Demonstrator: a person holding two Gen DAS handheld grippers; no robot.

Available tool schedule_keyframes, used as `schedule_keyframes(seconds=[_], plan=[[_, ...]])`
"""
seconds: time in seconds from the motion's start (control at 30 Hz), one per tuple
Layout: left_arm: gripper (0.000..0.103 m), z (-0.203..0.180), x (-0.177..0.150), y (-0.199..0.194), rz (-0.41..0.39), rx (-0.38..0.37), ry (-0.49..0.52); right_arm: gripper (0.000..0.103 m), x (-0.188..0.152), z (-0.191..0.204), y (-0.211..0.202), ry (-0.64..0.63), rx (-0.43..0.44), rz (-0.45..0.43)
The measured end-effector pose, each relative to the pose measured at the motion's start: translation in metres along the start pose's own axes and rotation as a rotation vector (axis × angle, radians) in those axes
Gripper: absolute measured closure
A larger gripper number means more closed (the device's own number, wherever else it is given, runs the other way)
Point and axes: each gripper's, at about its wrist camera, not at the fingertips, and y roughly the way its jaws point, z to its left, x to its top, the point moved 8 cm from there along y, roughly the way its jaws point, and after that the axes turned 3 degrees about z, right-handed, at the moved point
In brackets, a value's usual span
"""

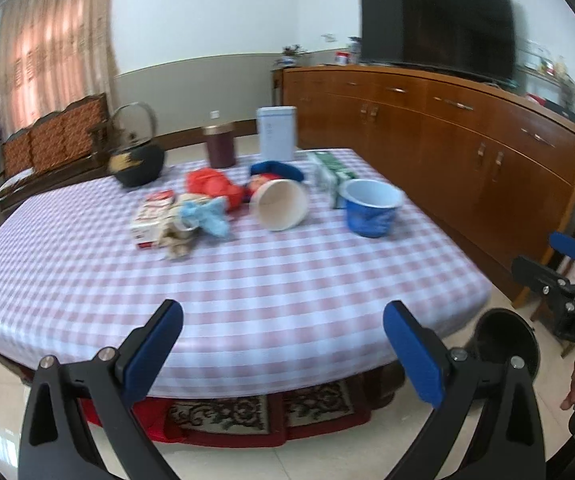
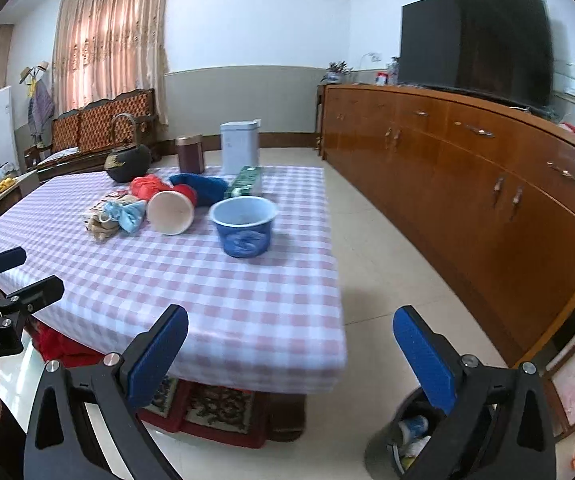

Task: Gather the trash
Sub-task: 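Move both tools back from the bucket to the table, then grasp the blue mask with the left tool while the right tool grasps the white bowl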

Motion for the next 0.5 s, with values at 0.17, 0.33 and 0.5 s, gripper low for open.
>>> schedule_keyframes(seconds=[0.17,0.33,0.5], plan=[[0.004,0.038,0.005,0.014,-0.003,0.025,-0.039,0.0,0.015,0.023,0.024,-0.025,-0.01,-0.001],[0.013,0.063,0.021,0.036,-0.011,0.043,-0.042,0.0,0.032,0.032,0.054,-0.003,-0.02,0.009],[0.017,0.075,0.038,0.06,-0.011,0.047,-0.033,0.0,0.045,0.036,0.087,0.001,-0.023,0.041]])
